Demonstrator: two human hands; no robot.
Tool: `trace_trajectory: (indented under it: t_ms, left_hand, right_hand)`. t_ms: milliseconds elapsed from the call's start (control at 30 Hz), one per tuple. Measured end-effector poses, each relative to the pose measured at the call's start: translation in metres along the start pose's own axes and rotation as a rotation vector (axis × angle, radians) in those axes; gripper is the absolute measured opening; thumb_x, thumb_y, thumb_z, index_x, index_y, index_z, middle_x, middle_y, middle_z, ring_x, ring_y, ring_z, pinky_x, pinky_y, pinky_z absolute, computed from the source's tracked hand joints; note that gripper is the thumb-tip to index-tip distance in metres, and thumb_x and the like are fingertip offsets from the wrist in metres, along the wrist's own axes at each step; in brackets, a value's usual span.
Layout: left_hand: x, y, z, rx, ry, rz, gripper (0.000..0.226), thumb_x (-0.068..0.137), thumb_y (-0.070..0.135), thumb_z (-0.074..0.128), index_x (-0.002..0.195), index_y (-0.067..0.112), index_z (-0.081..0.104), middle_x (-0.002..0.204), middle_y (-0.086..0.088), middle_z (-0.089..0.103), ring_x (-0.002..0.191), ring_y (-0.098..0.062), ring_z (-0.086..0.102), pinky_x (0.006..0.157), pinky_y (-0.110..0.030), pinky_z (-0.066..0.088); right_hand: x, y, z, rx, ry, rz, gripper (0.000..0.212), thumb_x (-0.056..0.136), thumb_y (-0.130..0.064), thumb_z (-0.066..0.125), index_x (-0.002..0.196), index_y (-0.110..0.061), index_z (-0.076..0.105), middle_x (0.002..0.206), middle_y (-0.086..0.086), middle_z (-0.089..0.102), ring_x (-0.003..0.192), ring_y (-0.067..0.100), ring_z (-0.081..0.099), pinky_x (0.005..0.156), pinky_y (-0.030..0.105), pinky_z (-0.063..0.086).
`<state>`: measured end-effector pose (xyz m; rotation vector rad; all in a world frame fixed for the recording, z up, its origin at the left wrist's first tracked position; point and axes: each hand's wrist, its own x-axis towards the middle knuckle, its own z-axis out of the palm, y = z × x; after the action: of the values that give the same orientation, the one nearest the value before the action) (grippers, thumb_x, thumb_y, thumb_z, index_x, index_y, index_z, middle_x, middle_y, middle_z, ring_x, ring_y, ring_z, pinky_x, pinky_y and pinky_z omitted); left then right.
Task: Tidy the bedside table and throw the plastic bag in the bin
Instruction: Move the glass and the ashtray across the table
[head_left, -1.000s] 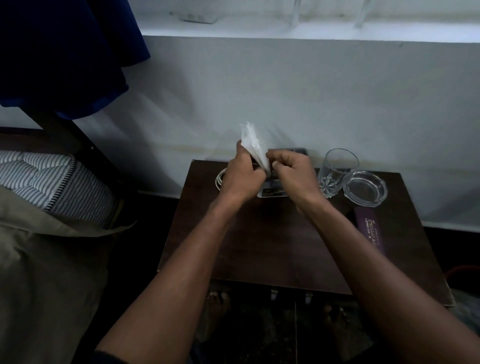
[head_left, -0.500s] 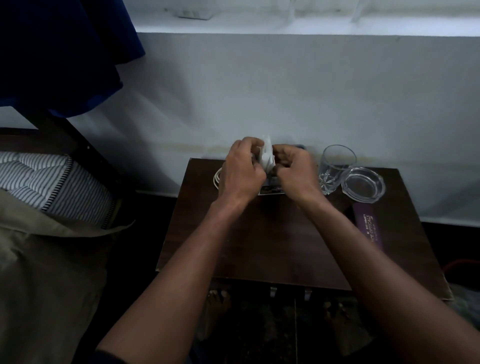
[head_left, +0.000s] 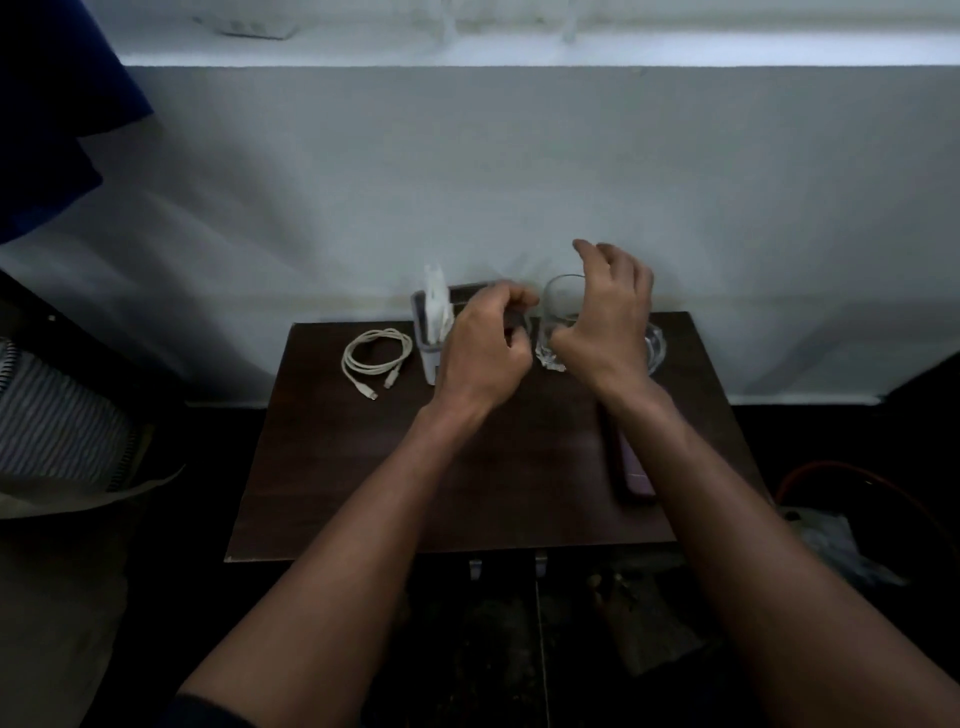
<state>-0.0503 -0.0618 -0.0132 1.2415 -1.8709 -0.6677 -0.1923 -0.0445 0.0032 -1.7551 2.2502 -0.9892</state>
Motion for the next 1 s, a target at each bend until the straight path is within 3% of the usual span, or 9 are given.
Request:
trace_trajectory:
  t_ms: [133, 233, 300, 433, 467, 600, 767, 867, 1000]
  left_hand:
    - [-0.001, 0.007, 0.019, 0.099, -0.097, 0.003, 0.039, 0.090, 0.008, 0.066, 0.127, 0.022, 0.066, 0.126, 0.005, 0.067, 0.110, -0.013, 0.066, 0.092, -0.037, 0.058]
    - [0.004, 0.012, 0.030, 0.114, -0.003, -0.015, 0.049, 0.089, 0.011, 0.071, 0.134, 0.024, 0.057, 0.134, 0.003, 0.057, 0.110, -0.016, 0.065, 0.085, -0.037, 0.060]
    - [0.010, 0.011, 0.038, 0.131, 0.013, -0.056, 0.063, 0.086, 0.014, 0.075, 0.141, 0.025, 0.049, 0.137, 0.001, 0.057, 0.114, -0.019, 0.065, 0.086, -0.040, 0.060]
    - [0.019, 0.009, 0.050, 0.142, -0.056, -0.119, 0.079, 0.081, 0.010, 0.074, 0.151, 0.025, 0.041, 0.139, -0.005, 0.063, 0.126, -0.025, 0.062, 0.100, -0.046, 0.057]
    - [0.020, 0.009, 0.053, 0.126, -0.054, -0.130, 0.079, 0.081, 0.009, 0.074, 0.152, 0.024, 0.042, 0.139, -0.005, 0.064, 0.126, -0.025, 0.063, 0.100, -0.046, 0.057]
    - [0.025, 0.015, 0.059, 0.053, -0.006, -0.074, 0.071, 0.084, 0.003, 0.072, 0.150, 0.020, 0.051, 0.136, -0.003, 0.064, 0.118, -0.017, 0.065, 0.097, -0.037, 0.060]
    - [0.032, 0.032, 0.065, -0.043, 0.085, 0.096, 0.055, 0.088, -0.001, 0.066, 0.142, 0.012, 0.063, 0.128, -0.002, 0.067, 0.095, -0.011, 0.069, 0.081, -0.022, 0.060]
    - [0.031, 0.036, 0.076, -0.082, 0.054, 0.109, 0.052, 0.091, 0.000, 0.068, 0.142, 0.012, 0.062, 0.130, -0.002, 0.068, 0.100, -0.012, 0.071, 0.083, -0.021, 0.060]
    - [0.026, 0.032, 0.094, -0.043, -0.103, 0.036, 0.064, 0.090, 0.005, 0.073, 0.150, 0.015, 0.053, 0.142, -0.003, 0.063, 0.118, -0.015, 0.067, 0.101, -0.033, 0.059]
  right_hand:
    - [0.007, 0.023, -0.002, 0.122, -0.216, 0.218, 0.102, 0.076, -0.006, 0.079, 0.164, -0.017, 0.028, 0.161, 0.013, 0.036, 0.150, 0.035, 0.030, 0.117, 0.041, 0.037]
    - [0.011, 0.029, 0.002, 0.378, -0.228, 0.365, 0.105, 0.075, -0.006, 0.082, 0.164, -0.021, 0.028, 0.157, 0.010, 0.047, 0.142, 0.029, 0.049, 0.112, 0.044, 0.051]
    - [0.012, 0.031, 0.007, 0.453, -0.208, 0.396, 0.096, 0.078, -0.005, 0.082, 0.160, -0.019, 0.035, 0.146, 0.009, 0.058, 0.130, 0.024, 0.060, 0.106, 0.041, 0.056]
    - [0.008, 0.034, 0.014, 0.489, -0.146, 0.364, 0.067, 0.081, 0.001, 0.078, 0.143, -0.011, 0.055, 0.118, 0.001, 0.067, 0.109, 0.018, 0.068, 0.077, 0.006, 0.051]
    - [0.007, 0.036, 0.013, 0.492, -0.128, 0.352, 0.063, 0.081, 0.002, 0.078, 0.139, -0.012, 0.058, 0.113, -0.002, 0.066, 0.106, 0.017, 0.068, 0.074, 0.005, 0.049]
    - [0.011, 0.049, -0.004, 0.507, -0.114, 0.304, 0.065, 0.071, -0.005, 0.088, 0.129, -0.018, 0.062, 0.111, -0.006, 0.068, 0.107, 0.016, 0.070, 0.087, 0.027, 0.060]
    - [0.019, 0.067, -0.037, 0.622, -0.041, 0.208, 0.065, 0.068, -0.017, 0.092, 0.125, -0.016, 0.062, 0.120, 0.006, 0.070, 0.109, 0.022, 0.072, 0.090, 0.043, 0.064]
    - [0.021, 0.074, -0.044, 0.640, 0.020, 0.212, 0.064, 0.068, -0.028, 0.090, 0.124, -0.018, 0.060, 0.118, 0.004, 0.071, 0.105, 0.019, 0.073, 0.092, 0.044, 0.063]
    - [0.024, 0.088, -0.044, 0.578, 0.038, 0.251, 0.065, 0.070, -0.031, 0.089, 0.126, -0.022, 0.055, 0.119, -0.001, 0.069, 0.107, 0.017, 0.072, 0.095, 0.046, 0.061]
